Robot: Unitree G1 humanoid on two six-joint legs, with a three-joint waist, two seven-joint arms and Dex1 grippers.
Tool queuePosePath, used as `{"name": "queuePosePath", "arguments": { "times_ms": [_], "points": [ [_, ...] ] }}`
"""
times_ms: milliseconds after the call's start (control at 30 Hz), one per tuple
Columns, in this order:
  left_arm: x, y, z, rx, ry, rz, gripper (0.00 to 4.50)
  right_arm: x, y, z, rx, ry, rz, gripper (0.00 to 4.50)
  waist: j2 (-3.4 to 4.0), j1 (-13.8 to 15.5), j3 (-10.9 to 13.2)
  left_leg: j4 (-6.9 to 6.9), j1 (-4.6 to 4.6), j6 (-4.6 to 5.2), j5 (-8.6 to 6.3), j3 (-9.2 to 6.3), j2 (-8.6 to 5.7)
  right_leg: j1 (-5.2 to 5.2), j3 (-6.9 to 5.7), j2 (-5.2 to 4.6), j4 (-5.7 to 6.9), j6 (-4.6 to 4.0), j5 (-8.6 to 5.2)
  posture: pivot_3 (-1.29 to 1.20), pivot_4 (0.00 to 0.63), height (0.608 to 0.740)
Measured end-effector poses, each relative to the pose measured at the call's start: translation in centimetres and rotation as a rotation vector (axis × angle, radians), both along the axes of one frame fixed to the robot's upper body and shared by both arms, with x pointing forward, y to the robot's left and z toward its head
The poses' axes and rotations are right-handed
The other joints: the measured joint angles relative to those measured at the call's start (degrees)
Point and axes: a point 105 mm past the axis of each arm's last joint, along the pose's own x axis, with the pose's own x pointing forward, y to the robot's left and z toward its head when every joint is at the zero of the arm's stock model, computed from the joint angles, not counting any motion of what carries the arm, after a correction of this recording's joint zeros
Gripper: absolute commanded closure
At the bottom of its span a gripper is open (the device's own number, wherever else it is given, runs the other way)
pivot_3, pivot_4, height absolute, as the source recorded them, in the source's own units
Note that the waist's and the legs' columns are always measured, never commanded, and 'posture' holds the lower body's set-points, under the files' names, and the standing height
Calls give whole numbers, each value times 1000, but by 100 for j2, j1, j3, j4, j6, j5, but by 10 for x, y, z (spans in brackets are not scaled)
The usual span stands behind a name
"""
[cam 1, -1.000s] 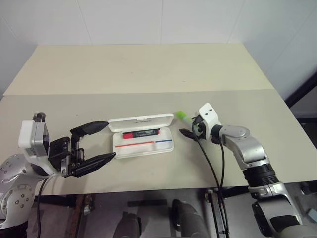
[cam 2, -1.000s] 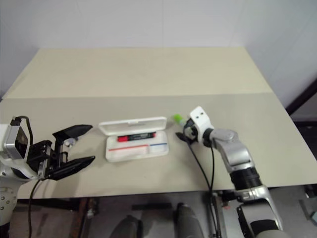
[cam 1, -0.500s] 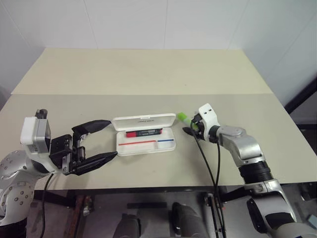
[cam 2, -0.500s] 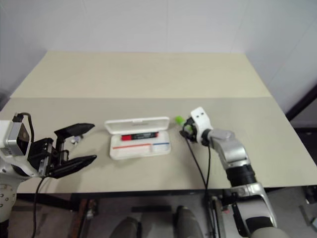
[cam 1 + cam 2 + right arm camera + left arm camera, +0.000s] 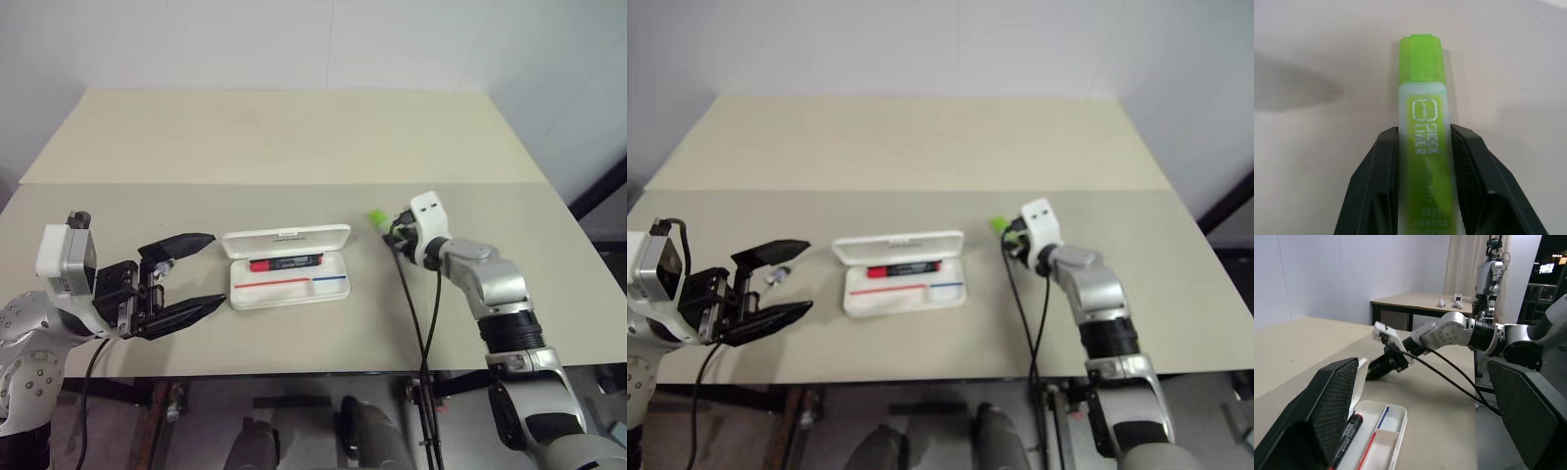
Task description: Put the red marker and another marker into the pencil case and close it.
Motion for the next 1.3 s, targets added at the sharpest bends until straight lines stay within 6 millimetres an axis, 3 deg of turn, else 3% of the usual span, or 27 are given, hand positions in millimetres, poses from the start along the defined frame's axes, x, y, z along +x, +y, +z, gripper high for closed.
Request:
{"name": "queuePosePath", "arguments": {
  "times_ms": [33, 200, 400, 633, 733, 867, 1033, 1300],
  "points": [
    [0, 0, 0, 0, 0, 1, 0, 2, -1, 9, 13, -27, -5, 3381, 1, -5, 1, -1, -31, -2, 1, 9, 0, -48, 5, 0, 31, 73, 43, 0, 150, 740],
    [2, 2, 1, -2, -5, 0, 0, 7, 12, 72, 84, -251, 36, 3381, 18, -82, 10, -28, -114, -4, 2, 14, 5, -171, 5, 6, 43, 58, 32, 0, 150, 740],
    [1, 3, -2, 1, -3, -7, 0, -11, 39, 121, 183, -411, 186, 3381, 22, -79, 13, -23, -120, -4, -7, 21, 2, -163, 3, -1, 15, 68, 37, 0, 150, 740],
    [-6, 10, -8, 6, 8, 6, 0, -74, 87, 172, 267, -452, 592, 3381, 27, -57, 15, -22, -117, -1, -9, 17, 4, -162, 1, 0, 17, 67, 37, 0, 150, 740],
    [-11, 16, -10, 11, 4, 19, 0, -107, 96, 163, 193, -348, 786, 3381, 27, -15, 16, -22, -118, 0, -10, 18, 4, -161, 1, -1, 12, 67, 36, 0, 150, 740],
    [-20, 26, -14, 25, 1, 25, 0, -135, 97, 133, 67, -165, 955, 3381, 26, 0, 15, -16, -114, 2, -10, 20, 3, -153, 0, 0, 11, 66, 36, 0, 150, 740],
    [-25, 50, -18, 43, 22, 63, 0, -145, 100, 98, -41, -16, 1045, 3381, 25, -25, 15, -7, -104, 2, -10, 28, 3, -152, 2, 3, 7, 60, 32, 0, 150, 740],
    [-32, 74, -32, 45, 29, 120, 0, -155, 135, 61, -144, 26, 1166, 3381, 20, -12, 12, -2, -100, 0, -9, 25, 8, -153, 2, 7, 20, 56, 31, 0, 150, 740]
  ]
}}
